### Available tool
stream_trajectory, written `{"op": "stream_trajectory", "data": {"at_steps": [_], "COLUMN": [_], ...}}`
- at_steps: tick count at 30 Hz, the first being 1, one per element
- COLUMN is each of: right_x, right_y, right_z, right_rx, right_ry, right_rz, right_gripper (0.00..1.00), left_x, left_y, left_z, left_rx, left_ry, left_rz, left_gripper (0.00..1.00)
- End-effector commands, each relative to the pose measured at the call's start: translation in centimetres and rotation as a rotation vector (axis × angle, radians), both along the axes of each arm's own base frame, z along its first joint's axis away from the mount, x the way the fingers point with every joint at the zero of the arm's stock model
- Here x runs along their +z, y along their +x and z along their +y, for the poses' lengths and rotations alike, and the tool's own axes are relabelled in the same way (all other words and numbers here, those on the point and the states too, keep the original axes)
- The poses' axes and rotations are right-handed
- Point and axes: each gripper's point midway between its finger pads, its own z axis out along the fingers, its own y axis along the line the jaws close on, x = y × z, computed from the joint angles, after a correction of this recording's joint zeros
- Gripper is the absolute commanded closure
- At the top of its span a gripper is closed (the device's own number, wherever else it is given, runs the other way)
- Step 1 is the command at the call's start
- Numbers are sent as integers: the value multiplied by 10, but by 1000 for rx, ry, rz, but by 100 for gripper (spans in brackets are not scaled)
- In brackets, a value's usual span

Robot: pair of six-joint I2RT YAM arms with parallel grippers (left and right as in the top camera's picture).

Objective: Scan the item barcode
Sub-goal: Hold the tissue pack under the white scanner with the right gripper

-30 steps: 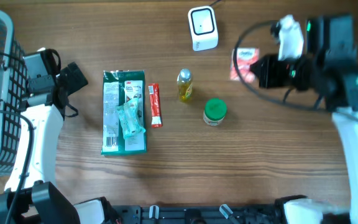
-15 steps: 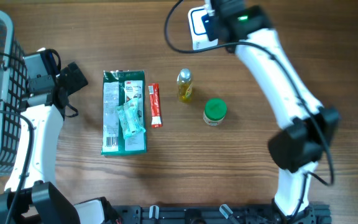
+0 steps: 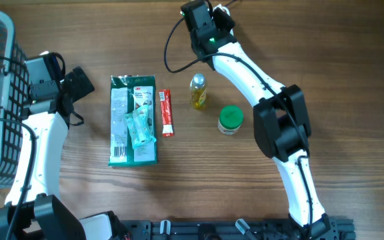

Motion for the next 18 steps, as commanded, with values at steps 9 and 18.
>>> {"op": "stream_trajectory", "data": {"at_steps": [9, 18], "right_x": [70, 192], "right_y": [-6, -110], "right_z": [-21, -81], "right_rx": [-64, -195], "right_ry": [-84, 394], "right_rz": [-96, -64], "right_gripper": [96, 95], "left_x": [10, 10], "left_y": [2, 2], "left_z": [2, 2], "left_rx": [-6, -6], "left_ry": [12, 12], "left_rz": [-22, -22], "left_gripper": [0, 0]}}
